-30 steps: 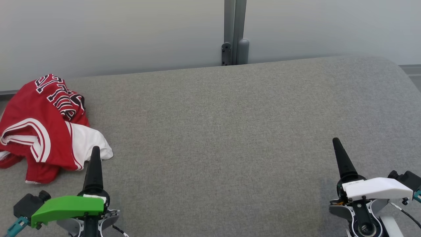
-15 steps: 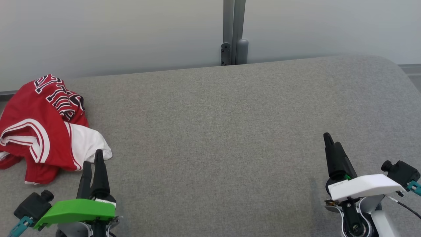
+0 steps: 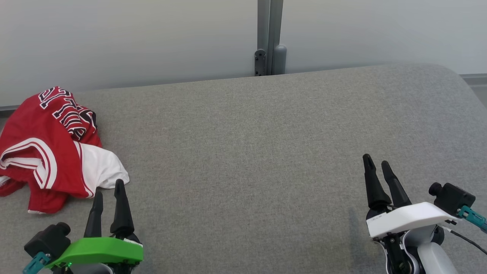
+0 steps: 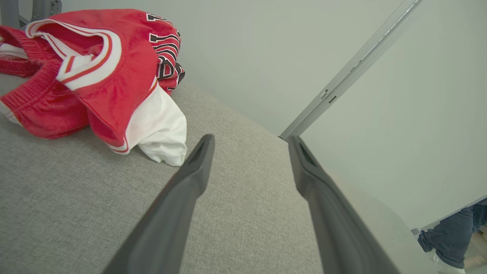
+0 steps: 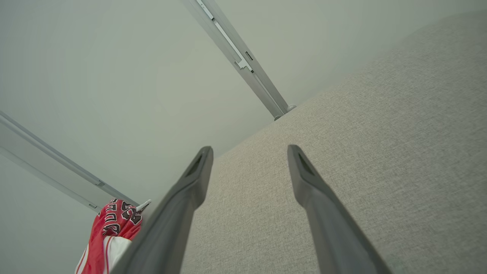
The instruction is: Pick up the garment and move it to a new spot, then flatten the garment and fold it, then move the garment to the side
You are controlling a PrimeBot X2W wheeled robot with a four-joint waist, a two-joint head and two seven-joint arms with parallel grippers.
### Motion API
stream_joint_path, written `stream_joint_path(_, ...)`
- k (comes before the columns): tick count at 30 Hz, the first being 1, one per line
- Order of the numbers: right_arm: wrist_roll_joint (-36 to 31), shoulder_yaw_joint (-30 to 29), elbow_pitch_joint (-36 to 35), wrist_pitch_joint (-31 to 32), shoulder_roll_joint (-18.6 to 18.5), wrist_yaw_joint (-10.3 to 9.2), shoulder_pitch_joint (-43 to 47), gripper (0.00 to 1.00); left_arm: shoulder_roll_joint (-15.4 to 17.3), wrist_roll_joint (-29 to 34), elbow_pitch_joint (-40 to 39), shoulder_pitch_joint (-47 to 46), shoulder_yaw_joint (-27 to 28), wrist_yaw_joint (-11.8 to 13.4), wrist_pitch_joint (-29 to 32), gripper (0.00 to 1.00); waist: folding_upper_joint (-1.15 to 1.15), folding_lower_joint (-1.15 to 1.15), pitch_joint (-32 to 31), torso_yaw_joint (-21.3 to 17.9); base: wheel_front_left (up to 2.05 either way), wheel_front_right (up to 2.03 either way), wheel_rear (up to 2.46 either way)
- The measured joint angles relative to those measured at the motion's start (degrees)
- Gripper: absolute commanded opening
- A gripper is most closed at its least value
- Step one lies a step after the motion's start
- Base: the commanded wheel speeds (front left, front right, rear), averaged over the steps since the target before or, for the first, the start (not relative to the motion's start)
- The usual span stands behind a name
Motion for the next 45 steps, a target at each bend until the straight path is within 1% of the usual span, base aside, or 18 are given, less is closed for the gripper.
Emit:
stream_joint_path(6, -3.8, 0.7, 0.0, -0.9, 0.0, 0.0, 0.0, 1.0, 0.0, 5.1, -0.1, 1.0, -0.3, 0.0, -1.0, 1.0, 0.0, 0.0, -0.1, 0.1, 0.0, 0.0, 0.0)
stream_joint_path(23, -13.4, 3.1, 1.4, -3.3, -0.1, 0.01, 0.0, 1.0, 0.1, 15.5, 0.0, 2.0, -1.5, 0.1, -3.3, 1.0, 0.0, 0.0, -0.2, 0.0, 0.0, 0.0, 0.0)
stream_joint_path(45, -23.7, 5.0, 1.6, -6.0, -0.2, 0.01, 0.0, 1.0, 0.2, 24.6, 1.0, 2.8, -3.4, 0.2, -5.9, 1.0, 0.0, 0.0, -0.1, -0.2, 0.0, 0.0, 0.0)
